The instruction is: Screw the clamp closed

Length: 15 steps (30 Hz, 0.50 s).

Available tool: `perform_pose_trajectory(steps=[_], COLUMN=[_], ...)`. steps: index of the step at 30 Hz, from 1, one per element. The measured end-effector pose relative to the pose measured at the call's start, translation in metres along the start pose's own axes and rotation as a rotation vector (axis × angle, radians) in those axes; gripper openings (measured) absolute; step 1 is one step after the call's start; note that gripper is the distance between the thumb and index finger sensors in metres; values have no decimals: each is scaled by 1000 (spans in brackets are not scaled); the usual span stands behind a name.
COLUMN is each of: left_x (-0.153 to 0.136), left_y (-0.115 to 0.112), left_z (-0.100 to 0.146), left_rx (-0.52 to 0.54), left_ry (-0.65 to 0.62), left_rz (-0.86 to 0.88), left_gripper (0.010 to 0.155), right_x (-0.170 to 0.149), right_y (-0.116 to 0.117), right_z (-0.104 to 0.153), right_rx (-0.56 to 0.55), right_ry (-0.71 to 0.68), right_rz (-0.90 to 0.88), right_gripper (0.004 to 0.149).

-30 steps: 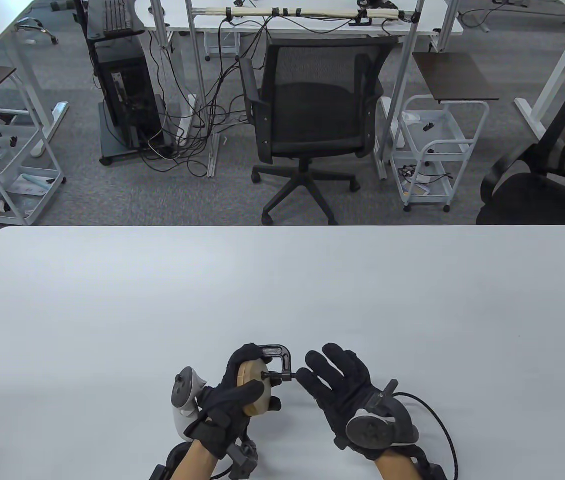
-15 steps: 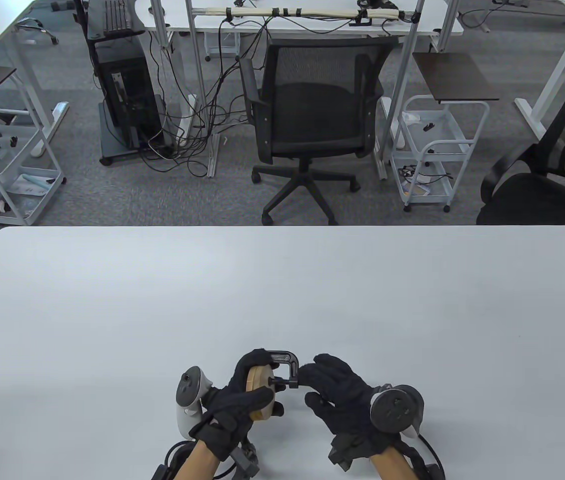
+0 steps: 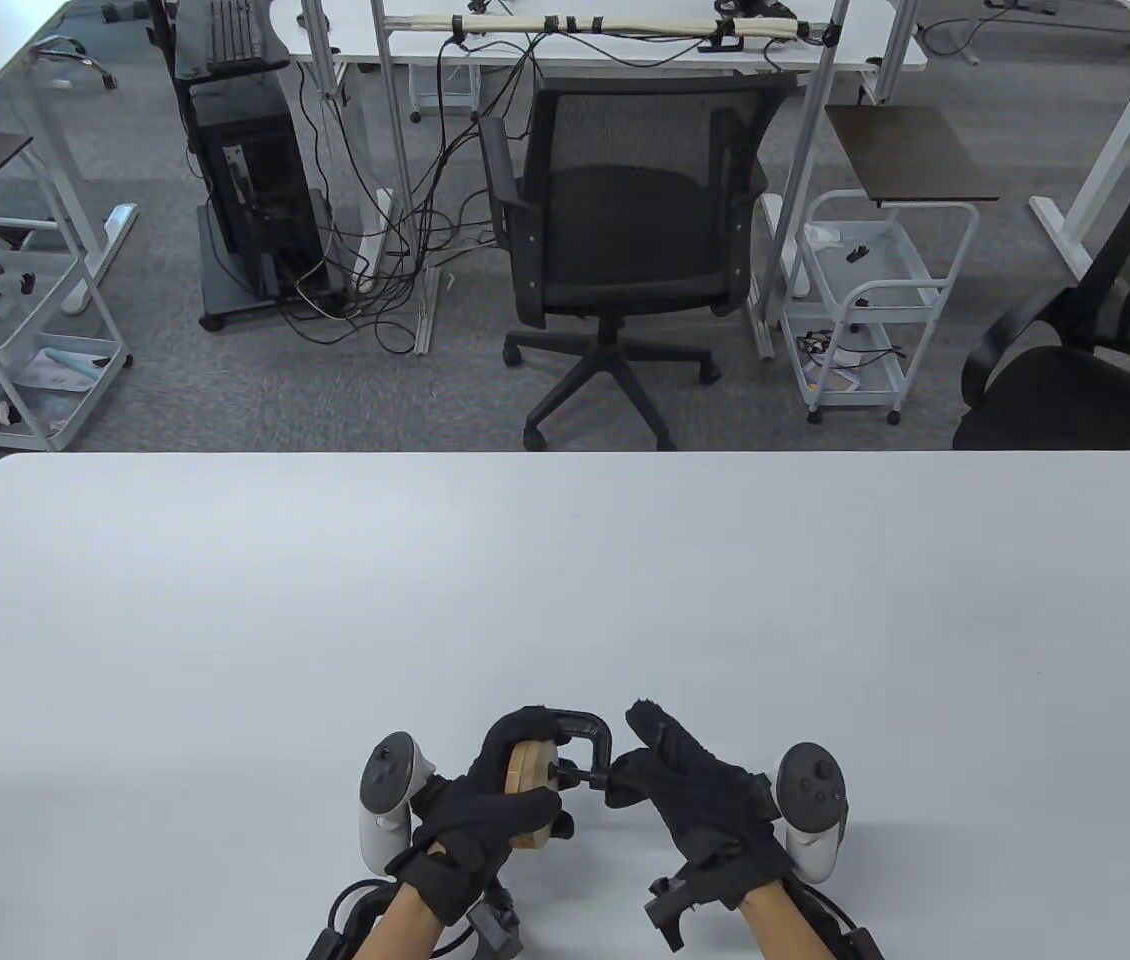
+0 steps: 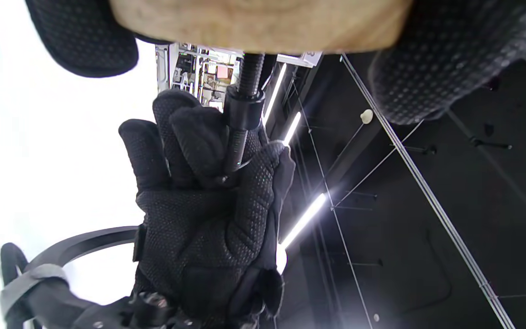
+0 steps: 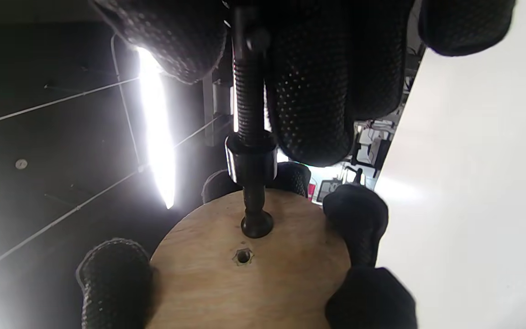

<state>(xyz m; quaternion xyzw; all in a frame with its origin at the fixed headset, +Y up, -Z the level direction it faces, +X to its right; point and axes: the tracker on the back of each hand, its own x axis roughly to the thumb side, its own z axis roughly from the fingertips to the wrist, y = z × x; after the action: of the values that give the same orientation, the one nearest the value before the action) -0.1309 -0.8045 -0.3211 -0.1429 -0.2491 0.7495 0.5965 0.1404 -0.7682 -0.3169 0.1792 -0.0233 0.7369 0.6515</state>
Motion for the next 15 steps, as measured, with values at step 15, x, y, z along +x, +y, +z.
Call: perform_pose_trajectory(steps=[15], left_x=[-1], left_y=[13], left_z=[5], left_rx=[66], left_ry=[-11], left_rz=[162], left_gripper=[89], right_x=[32], right_y=[23], right_z=[10], right_rx=[186], right_ry=[-548], right_rz=[1095], right_gripper=[88])
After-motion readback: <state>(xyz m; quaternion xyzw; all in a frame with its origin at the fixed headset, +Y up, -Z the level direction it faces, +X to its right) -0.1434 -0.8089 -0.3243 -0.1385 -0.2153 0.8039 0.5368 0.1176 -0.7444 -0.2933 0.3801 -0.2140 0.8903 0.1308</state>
